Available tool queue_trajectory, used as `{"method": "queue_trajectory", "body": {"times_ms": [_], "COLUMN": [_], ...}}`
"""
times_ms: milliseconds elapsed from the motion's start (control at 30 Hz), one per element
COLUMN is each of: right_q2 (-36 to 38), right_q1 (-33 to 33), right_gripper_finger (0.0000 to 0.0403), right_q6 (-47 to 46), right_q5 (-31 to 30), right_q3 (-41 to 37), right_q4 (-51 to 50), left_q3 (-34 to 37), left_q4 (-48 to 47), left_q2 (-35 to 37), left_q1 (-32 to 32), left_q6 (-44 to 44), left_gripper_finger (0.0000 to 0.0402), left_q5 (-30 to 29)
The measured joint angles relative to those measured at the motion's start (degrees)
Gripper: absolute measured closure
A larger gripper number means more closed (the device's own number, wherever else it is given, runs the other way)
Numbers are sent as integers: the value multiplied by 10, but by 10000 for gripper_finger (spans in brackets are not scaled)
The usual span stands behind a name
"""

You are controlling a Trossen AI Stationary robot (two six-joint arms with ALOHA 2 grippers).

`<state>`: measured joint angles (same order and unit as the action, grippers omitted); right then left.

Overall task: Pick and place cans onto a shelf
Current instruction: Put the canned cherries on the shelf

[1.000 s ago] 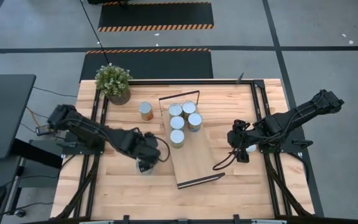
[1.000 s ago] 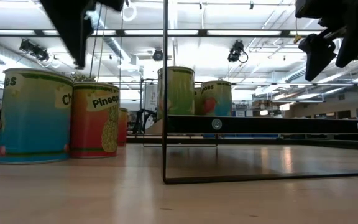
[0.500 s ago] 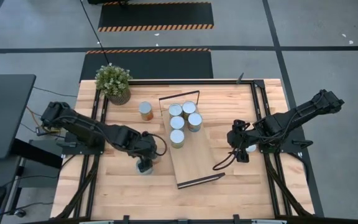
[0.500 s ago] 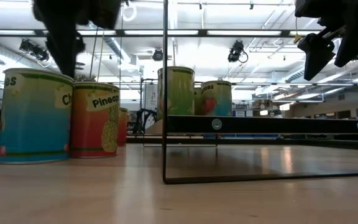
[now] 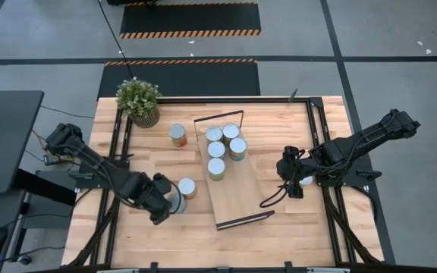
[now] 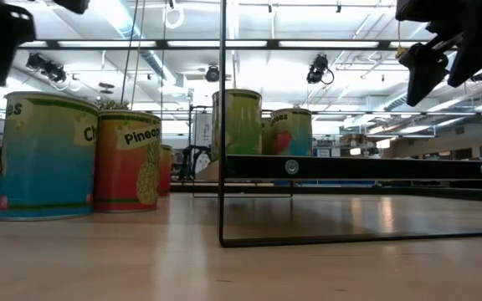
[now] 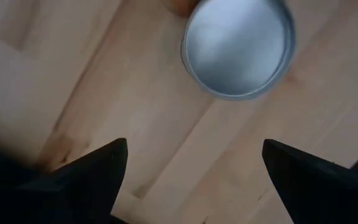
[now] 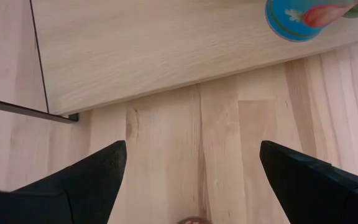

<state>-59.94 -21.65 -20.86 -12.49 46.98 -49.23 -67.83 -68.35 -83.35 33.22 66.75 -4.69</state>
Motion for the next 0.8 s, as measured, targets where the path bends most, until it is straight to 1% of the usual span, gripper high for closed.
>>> {"method": "queue_trajectory", "body": {"times_ms": [133, 233, 400, 467, 600, 800], "right_q2": [0, 0, 0, 0, 0, 0], "right_q1": [0, 0, 0, 0, 0, 0], "right_gripper_finger": [25, 25, 25, 25, 26, 25], "right_q6": [0, 1, 4, 4, 5, 5], "right_q5": [0, 0, 0, 0, -10, -13], "right_q3": [0, 0, 0, 0, 0, 0], "right_q4": [2, 2, 4, 4, 4, 4], "left_q3": [0, 0, 0, 0, 0, 0], "left_q4": [35, 73, 79, 92, 146, 156], "left_q2": [-35, -68, -122, -137, -151, -150], "left_q1": [14, 12, -6, -14, -34, -52], "left_q6": [10, -14, -59, -76, -107, -109], "left_gripper_finger": [24, 24, 24, 24, 24, 27], "left_q5": [5, 15, 13, 1, -5, -4]}}
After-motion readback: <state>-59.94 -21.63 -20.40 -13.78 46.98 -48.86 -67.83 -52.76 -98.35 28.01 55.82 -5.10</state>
